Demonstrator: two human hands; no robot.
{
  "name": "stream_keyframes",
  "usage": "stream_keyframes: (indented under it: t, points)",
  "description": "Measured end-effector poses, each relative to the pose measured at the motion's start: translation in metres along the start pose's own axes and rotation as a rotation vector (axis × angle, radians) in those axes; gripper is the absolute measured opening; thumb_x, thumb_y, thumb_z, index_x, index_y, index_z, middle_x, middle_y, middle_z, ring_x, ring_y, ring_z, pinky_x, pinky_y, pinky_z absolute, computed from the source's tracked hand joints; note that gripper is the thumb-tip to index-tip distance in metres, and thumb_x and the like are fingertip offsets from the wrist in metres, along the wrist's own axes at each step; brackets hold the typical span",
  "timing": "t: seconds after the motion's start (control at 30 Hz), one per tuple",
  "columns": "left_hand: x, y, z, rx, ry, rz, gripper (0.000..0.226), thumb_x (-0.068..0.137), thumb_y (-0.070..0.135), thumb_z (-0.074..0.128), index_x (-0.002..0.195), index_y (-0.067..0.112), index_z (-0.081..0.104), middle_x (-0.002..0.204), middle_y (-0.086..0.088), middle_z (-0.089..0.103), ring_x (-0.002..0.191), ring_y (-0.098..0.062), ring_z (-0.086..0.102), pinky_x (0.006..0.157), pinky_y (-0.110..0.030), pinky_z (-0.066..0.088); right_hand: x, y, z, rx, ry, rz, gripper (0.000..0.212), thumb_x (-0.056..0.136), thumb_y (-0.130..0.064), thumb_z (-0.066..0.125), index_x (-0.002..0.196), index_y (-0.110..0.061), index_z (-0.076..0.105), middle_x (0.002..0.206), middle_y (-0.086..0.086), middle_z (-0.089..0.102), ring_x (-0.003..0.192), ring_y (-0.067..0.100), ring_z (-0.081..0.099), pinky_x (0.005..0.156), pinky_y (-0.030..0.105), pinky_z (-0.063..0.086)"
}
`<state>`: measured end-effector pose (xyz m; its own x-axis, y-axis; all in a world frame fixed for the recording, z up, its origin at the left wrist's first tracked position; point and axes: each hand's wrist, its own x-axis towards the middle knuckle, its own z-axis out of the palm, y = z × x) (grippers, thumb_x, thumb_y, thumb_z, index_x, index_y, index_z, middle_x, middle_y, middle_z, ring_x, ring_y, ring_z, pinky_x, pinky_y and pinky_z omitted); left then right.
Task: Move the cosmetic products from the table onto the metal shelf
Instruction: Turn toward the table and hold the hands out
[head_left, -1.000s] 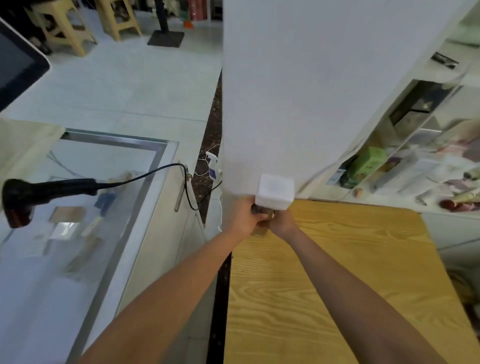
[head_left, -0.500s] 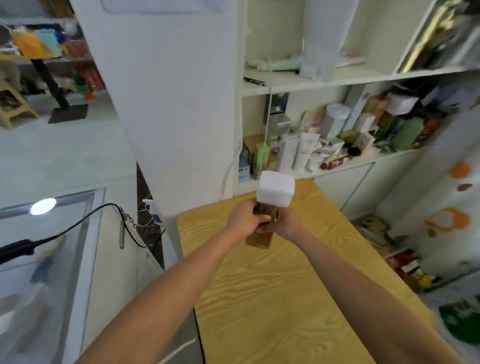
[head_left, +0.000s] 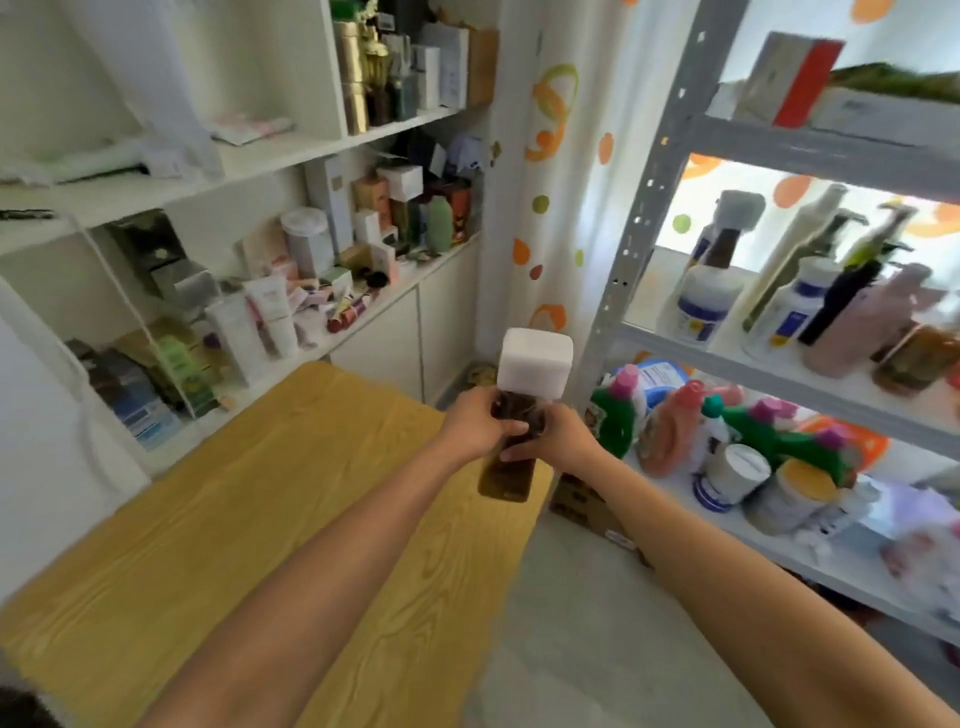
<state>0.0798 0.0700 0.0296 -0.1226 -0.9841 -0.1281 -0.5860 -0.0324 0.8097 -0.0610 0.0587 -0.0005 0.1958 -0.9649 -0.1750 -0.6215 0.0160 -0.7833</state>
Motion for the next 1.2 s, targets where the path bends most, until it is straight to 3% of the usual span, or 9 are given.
stream_keyframes:
  t: [0.23,0.47,0.6,0.7,0.8,0.93,1.0,1.13,1.2]
  points:
    - [0.021,0.105,0.117,-0.060,-0.265,0.193,0.036,0.083,0.010,0.071,0.119,0.011,0.064,0.118,-0.010,0.067,0.113,-0.023,0.060,0.104,-0.039,0.042,-0.067,0.085,-0.123,-0.001,0.193,0.144,0.043,0.065,-0.022,0.084,0.101,-0.020,0.062,0.096,-0.006,0.062,0.093,0.013,0.059,0.081,0.024,0.044]
    - [0.043,0.222,0.244,0.038,-0.511,0.419,0.037,0.083,0.011,0.071,0.119,0.007,0.064,0.118,-0.012,0.066,0.112,-0.025,0.060,0.099,-0.035,0.043,-0.147,0.163,-0.241,0.046,0.485,0.290,0.033,0.067,-0.017,0.084,0.091,-0.018,0.061,0.083,-0.009,0.059,0.085,0.011,0.056,0.075,0.019,0.039]
    - [0.060,0.281,0.315,0.020,-0.615,0.533,0.037,0.079,0.010,0.074,0.115,0.006,0.067,0.115,-0.013,0.068,0.108,-0.026,0.063,0.099,-0.040,0.046,-0.179,0.206,-0.304,-0.012,0.616,0.374,0.044,0.066,-0.021,0.085,0.105,-0.011,0.065,0.091,-0.004,0.060,0.088,0.009,0.055,0.071,0.015,0.038]
    - [0.075,0.324,0.367,0.070,-0.686,0.630,0.037,0.080,0.013,0.075,0.115,0.006,0.067,0.114,-0.013,0.068,0.106,-0.027,0.063,0.096,-0.037,0.047,-0.195,0.242,-0.349,-0.021,0.696,0.457,0.044,0.065,-0.023,0.085,0.103,-0.013,0.065,0.095,0.001,0.066,0.089,0.012,0.059,0.069,0.017,0.040]
    - [0.092,0.363,0.420,0.089,-0.760,0.711,0.035,0.080,0.014,0.074,0.114,0.009,0.069,0.111,-0.009,0.069,0.104,-0.024,0.064,0.091,-0.032,0.047,-0.207,0.278,-0.393,-0.015,0.760,0.528,0.042,0.066,-0.023,0.085,0.102,-0.012,0.066,0.092,-0.001,0.064,0.087,0.012,0.059,0.059,0.005,0.039]
    - [0.106,0.414,0.492,0.080,-0.870,0.781,0.031,0.082,0.011,0.071,0.113,0.008,0.067,0.112,-0.008,0.068,0.101,-0.019,0.062,0.097,-0.034,0.045,-0.227,0.322,-0.447,0.034,0.840,0.606,0.043,0.069,-0.020,0.083,0.106,-0.012,0.063,0.107,0.006,0.067,0.102,0.020,0.062,0.085,0.025,0.047]
    - [0.104,0.436,0.529,0.078,-0.932,0.805,0.029,0.084,0.010,0.069,0.113,0.010,0.065,0.113,-0.008,0.068,0.104,-0.019,0.061,0.100,-0.037,0.045,-0.244,0.340,-0.468,0.057,0.881,0.634,0.042,0.071,-0.017,0.081,0.108,-0.009,0.062,0.106,0.006,0.066,0.098,0.018,0.060,0.085,0.026,0.046]
    - [0.087,0.472,0.603,0.092,-0.992,0.816,0.034,0.080,0.012,0.073,0.113,0.010,0.068,0.108,-0.010,0.071,0.100,-0.025,0.066,0.096,-0.044,0.049,-0.290,0.384,-0.505,0.087,0.921,0.741,0.042,0.069,-0.015,0.082,0.107,-0.010,0.062,0.092,-0.003,0.060,0.088,0.011,0.056,0.070,0.013,0.044]
    - [0.074,0.492,0.642,0.102,-1.024,0.856,0.035,0.078,0.014,0.075,0.112,0.011,0.069,0.105,-0.009,0.072,0.099,-0.026,0.067,0.092,-0.040,0.050,-0.316,0.411,-0.524,0.081,0.951,0.778,0.044,0.067,-0.015,0.083,0.106,-0.011,0.063,0.095,0.000,0.063,0.091,0.014,0.059,0.076,0.018,0.047]
